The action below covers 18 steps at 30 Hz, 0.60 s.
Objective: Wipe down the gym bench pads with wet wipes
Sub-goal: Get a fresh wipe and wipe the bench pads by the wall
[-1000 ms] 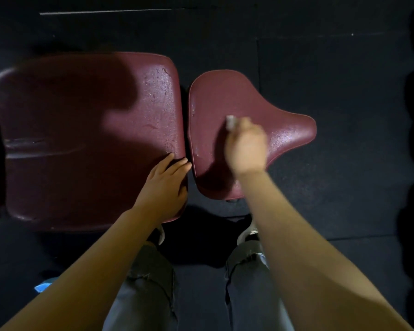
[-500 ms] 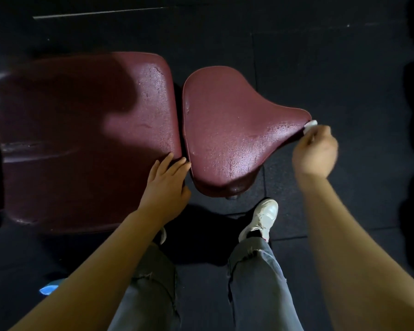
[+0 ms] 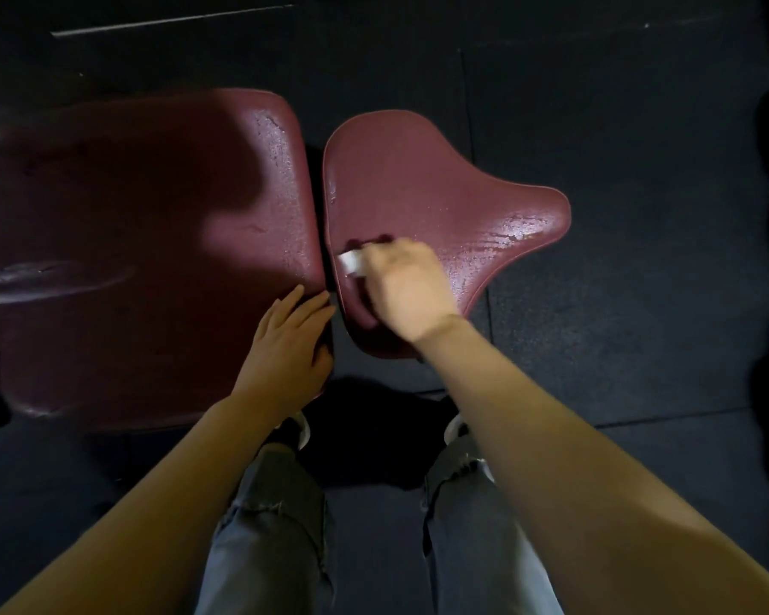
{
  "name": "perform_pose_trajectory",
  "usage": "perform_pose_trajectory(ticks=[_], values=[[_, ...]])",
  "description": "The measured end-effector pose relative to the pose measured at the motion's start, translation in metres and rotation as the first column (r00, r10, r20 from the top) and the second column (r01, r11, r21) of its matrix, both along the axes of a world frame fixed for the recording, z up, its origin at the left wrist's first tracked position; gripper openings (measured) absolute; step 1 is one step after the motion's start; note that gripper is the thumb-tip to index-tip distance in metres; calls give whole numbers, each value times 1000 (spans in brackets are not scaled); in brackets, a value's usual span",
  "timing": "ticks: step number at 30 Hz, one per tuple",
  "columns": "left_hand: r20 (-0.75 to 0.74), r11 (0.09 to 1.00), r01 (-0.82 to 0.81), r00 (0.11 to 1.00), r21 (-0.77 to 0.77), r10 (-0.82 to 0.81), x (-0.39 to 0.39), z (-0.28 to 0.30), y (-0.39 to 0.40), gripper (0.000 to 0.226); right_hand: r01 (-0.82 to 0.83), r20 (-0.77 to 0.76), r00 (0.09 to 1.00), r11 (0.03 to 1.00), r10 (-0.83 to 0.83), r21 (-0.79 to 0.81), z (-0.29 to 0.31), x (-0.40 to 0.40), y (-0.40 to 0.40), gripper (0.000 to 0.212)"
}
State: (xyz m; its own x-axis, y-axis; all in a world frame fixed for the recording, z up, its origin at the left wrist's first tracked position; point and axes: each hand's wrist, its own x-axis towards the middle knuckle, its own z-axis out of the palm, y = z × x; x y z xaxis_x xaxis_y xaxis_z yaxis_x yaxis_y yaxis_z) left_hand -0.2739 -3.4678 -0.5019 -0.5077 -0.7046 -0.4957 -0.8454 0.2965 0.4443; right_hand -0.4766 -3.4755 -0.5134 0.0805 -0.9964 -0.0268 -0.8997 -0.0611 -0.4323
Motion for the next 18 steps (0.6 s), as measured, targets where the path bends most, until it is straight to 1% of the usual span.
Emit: perform_pose_trajectory(ticks=[2, 4, 6, 8, 9, 10, 11, 12, 13, 14, 15, 16, 17, 18], values=[[-8, 1000, 1, 1000, -16, -1, 1, -1, 2, 60, 217, -102, 970, 976, -219, -31, -1, -50, 15, 16], [-13, 1000, -4, 1000, -25, 3, 0, -2, 2, 61, 404, -150, 901, 913, -408, -60, -1, -91, 39, 10], [-18, 1000, -16, 1000, -20, 15, -1, -2, 1, 60, 584, -122, 801, 810, -586, -55, -3, -103, 53, 9], [-31, 1000, -27, 999, -12, 27, -2, -2, 2, 59, 759, -39, 650, 650, -759, -16, -7, -91, 52, 9], [-41, 999, -43, 998, -12, 42, -2, -1, 2, 58, 816, 0, 577, 577, -816, 19, -9, -79, 48, 10], [-49, 998, -66, 997, -14, 65, -1, 0, 1, 58, 838, 22, 543, 543, -840, 51, -10, -65, 44, 10], [-51, 995, -95, 994, -20, 94, 1, 0, 1, 57, 825, 32, 560, 560, -828, 69, -11, -48, 40, 10], [-49, 992, -125, 991, -30, 124, 3, 1, -1, 56, 770, 25, 634, 634, -773, 69, -10, -29, 37, 9], [-45, 988, -153, 988, -38, 151, 5, 1, -2, 56, 672, 18, 738, 738, -674, 64, -10, -10, 35, 7], [-44, 984, -172, 984, -40, 171, 7, 2, -2, 56, 545, 29, 837, 836, -547, 56, -9, 8, 35, 6], [-45, 982, -183, 982, -39, 181, 8, 2, -3, 56, 398, 56, 915, 916, -400, 43, -8, 21, 35, 13], [-47, 982, -183, 982, -39, 181, 9, 3, -3, 57, 235, 80, 968, 972, -237, 32, -8, 31, 35, 20], [-47, 984, -175, 984, -42, 173, 9, 3, -3, 57, 74, 86, 993, 997, -75, 23, -8, 35, 34, 23], [-45, 986, -163, 986, -43, 161, 9, 3, -2, 58, -70, 67, 995, 997, 68, 21, -7, 33, 33, 22]])
